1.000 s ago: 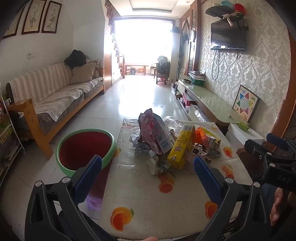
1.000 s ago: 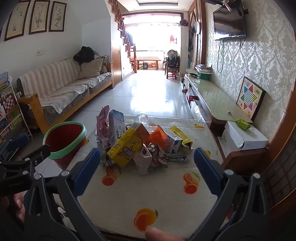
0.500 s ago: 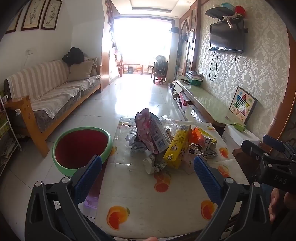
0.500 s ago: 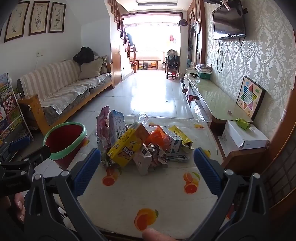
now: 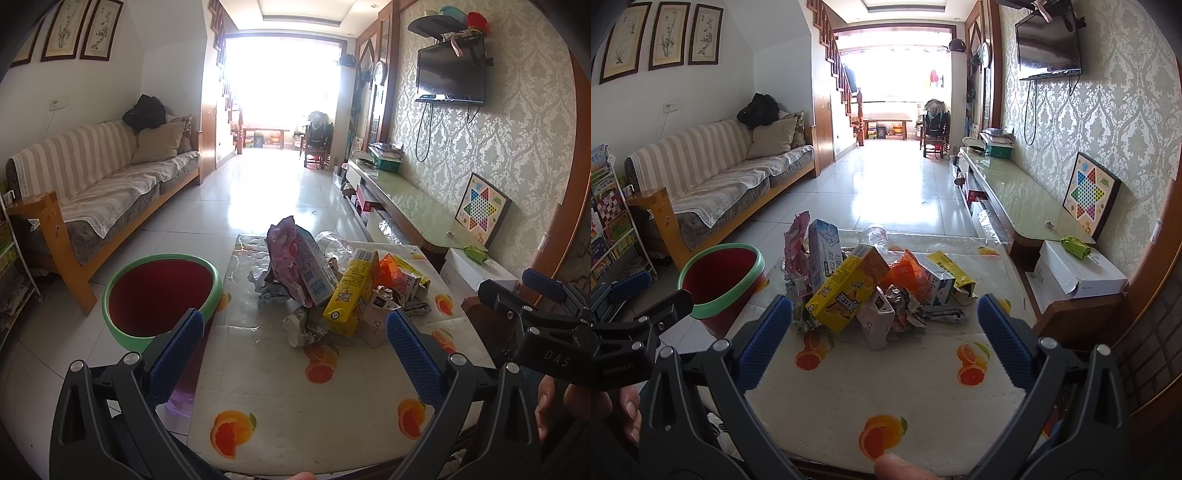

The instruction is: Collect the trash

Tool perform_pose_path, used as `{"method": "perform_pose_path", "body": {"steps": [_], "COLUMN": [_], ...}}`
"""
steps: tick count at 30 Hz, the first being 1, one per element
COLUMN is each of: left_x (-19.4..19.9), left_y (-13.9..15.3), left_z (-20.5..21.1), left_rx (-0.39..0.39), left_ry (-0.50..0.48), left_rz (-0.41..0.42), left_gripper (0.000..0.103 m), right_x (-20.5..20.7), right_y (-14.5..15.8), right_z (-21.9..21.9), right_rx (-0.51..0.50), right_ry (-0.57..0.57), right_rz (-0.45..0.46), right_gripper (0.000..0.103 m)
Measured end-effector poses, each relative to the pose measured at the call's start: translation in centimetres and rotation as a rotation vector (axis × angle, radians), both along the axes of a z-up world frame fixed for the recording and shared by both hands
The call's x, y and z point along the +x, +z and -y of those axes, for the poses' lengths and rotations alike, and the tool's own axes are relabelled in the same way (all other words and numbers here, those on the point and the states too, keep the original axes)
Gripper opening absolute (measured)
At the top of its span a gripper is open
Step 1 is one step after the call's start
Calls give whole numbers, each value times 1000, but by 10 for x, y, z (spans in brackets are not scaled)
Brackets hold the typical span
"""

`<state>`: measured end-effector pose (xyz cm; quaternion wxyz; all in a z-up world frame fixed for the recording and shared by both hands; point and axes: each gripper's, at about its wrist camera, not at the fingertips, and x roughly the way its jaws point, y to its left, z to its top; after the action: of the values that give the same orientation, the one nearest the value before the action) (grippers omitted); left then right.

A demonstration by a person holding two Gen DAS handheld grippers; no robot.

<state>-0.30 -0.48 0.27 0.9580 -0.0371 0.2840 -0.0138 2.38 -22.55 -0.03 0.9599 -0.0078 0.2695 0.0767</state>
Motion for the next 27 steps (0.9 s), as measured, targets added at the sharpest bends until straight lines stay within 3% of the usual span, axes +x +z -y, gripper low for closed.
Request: {"method": "perform_pose_path", "body": {"steps": [27], "left_x": [1], "left_y": [0], "left_z": [2], "left_rx": [-1], "left_ry": [-2], "left_rz": [-1], "left_gripper": [95], "right_x": [0], "right_y": [0], "right_z": [0], "right_rx": [5], "right_ry": [10], "right_rz": [-10], "right_gripper": [99]}}
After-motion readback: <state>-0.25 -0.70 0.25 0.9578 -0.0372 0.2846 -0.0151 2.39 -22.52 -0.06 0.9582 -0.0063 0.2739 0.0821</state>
